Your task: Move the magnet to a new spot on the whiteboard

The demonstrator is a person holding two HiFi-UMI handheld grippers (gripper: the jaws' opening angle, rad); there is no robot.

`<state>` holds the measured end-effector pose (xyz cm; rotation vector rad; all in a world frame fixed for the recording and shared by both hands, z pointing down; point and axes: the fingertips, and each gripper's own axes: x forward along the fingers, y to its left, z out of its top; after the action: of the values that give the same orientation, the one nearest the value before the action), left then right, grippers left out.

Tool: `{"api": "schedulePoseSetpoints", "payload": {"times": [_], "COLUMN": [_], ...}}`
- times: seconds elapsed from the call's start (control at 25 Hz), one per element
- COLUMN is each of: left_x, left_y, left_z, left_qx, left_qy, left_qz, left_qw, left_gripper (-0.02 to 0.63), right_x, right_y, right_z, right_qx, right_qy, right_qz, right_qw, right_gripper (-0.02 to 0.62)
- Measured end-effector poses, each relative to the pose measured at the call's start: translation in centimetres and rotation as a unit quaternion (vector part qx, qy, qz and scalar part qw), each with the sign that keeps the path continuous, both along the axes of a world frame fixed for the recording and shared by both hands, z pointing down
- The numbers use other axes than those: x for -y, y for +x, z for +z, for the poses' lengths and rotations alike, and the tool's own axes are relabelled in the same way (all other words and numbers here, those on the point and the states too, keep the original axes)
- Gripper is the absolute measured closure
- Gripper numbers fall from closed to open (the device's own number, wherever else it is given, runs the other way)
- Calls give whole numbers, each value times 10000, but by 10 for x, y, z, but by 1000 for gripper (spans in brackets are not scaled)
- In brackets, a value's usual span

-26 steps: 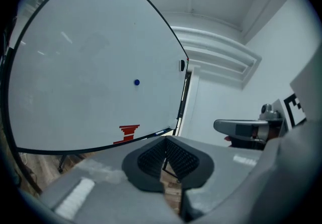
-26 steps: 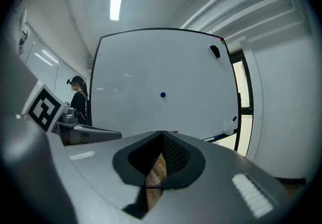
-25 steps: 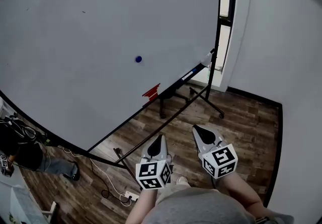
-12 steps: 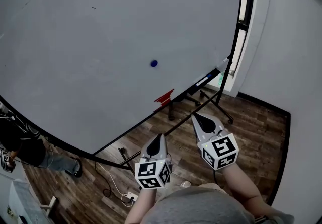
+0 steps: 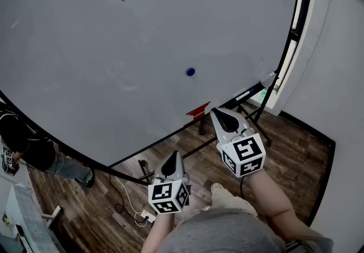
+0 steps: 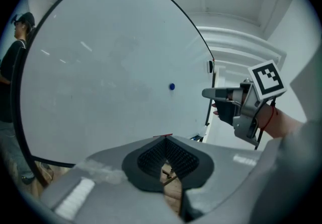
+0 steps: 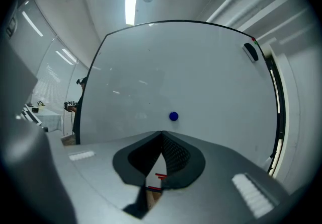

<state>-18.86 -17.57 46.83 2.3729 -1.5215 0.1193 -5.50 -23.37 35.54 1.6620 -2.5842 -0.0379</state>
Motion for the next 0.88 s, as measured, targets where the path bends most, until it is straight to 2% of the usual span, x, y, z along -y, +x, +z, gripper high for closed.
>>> {"api": "schedulePoseSetpoints", "payload": {"times": [0.16, 0.56, 0.88], "left_x": [10, 31, 41], "left_y": [-12, -31, -35], "left_z": [-2, -1, 2], "left_qx": [-47, -26, -11], "left_qy": [36, 40, 6], "left_qz": [-290, -699, -870], "left_qw": [9996, 9975, 9962], "left_gripper": [601, 601, 601], "right_x": [25, 79, 108], "right_y": [-6, -23, -26], "right_z": [-7, -14, -19], "right_qx": [-72, -219, -235], "right_qy": [70, 113, 123], "right_qz": [-89, -226, -243], "right_qw": [9999, 9994, 9994], "right_gripper": [592, 589, 505]}}
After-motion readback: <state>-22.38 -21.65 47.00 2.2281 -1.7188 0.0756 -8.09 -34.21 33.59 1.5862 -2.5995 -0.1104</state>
